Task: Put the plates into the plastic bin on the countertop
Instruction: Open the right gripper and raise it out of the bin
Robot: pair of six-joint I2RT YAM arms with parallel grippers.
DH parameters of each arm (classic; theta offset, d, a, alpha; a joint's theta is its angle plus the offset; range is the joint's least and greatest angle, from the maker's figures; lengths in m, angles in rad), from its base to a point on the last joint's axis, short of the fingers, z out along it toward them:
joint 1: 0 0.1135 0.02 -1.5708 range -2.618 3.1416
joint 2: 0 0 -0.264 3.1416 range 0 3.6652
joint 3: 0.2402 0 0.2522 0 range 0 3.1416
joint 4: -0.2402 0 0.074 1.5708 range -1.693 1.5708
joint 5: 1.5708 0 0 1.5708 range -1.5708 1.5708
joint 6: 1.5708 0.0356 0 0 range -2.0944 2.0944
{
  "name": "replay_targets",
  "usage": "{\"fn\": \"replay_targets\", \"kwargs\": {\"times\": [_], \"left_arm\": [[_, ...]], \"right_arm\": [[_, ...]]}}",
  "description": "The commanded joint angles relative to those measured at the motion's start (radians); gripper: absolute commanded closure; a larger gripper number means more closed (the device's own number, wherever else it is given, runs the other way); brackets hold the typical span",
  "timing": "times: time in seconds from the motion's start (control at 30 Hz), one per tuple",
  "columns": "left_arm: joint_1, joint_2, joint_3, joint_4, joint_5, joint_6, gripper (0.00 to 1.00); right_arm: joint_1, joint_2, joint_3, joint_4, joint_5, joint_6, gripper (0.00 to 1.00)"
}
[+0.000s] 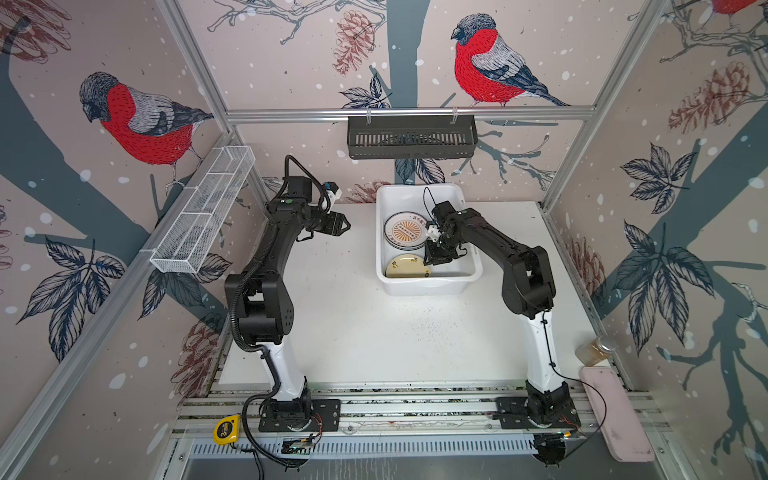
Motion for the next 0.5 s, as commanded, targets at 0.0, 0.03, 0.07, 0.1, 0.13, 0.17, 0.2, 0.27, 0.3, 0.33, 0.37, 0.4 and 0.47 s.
{"fn": "replay_targets", "kwargs": {"times": [0.0, 0.03, 0.07, 0.1, 0.13, 0.17, 0.2, 0.27, 0.3, 0.33, 0.37, 0.4, 0.47], "left_arm": [[0.004, -0.018, -0.009, 0.015, 0.017, 0.018, 0.36], [0.005, -0.02, -0.014, 0.019, 0.017, 0.018, 0.35], [0.003, -0.022, -0.017, 0.024, 0.017, 0.017, 0.34], [0.004, -0.022, -0.019, 0.028, 0.016, 0.016, 0.34], [0.004, -0.022, -0.021, 0.033, 0.013, 0.015, 0.33], [0.003, -0.022, -0.021, 0.037, 0.01, 0.012, 0.32], [0.004, -0.022, -0.019, 0.04, 0.008, 0.013, 0.31], [0.004, -0.021, -0.02, 0.052, 0.0, 0.009, 0.28], [0.005, -0.017, -0.023, 0.058, -0.004, 0.006, 0.27], [0.004, -0.014, -0.026, 0.065, -0.005, 0.003, 0.26], [0.004, -0.01, -0.029, 0.071, -0.005, -0.003, 0.26], [0.004, -0.007, -0.031, 0.076, -0.007, -0.012, 0.24], [0.003, 0.008, -0.019, 0.082, -0.009, -0.029, 0.22]], "right_arm": [[0.002, -0.002, 0.021, -0.016, 0.03, 0.006, 0.63], [0.003, -0.006, 0.028, -0.013, 0.039, 0.008, 0.63], [0.0, -0.012, 0.032, -0.004, 0.047, 0.01, 0.63], [0.001, -0.016, 0.035, 0.003, 0.049, 0.013, 0.63], [-0.004, -0.017, 0.042, 0.007, 0.046, 0.018, 0.63], [-0.008, -0.016, 0.053, 0.005, 0.043, 0.024, 0.63], [-0.011, -0.014, 0.065, 0.005, 0.044, 0.029, 0.63], [-0.017, -0.018, 0.08, 0.02, 0.049, 0.046, 0.62], [-0.02, -0.02, 0.086, 0.027, 0.058, 0.057, 0.62], [-0.024, -0.023, 0.095, 0.037, 0.061, 0.068, 0.6], [-0.028, -0.02, 0.112, 0.042, 0.066, 0.077, 0.6], [-0.032, -0.019, 0.131, 0.043, 0.075, 0.082, 0.6], [-0.042, -0.023, 0.173, 0.052, 0.109, 0.098, 0.59]]}}
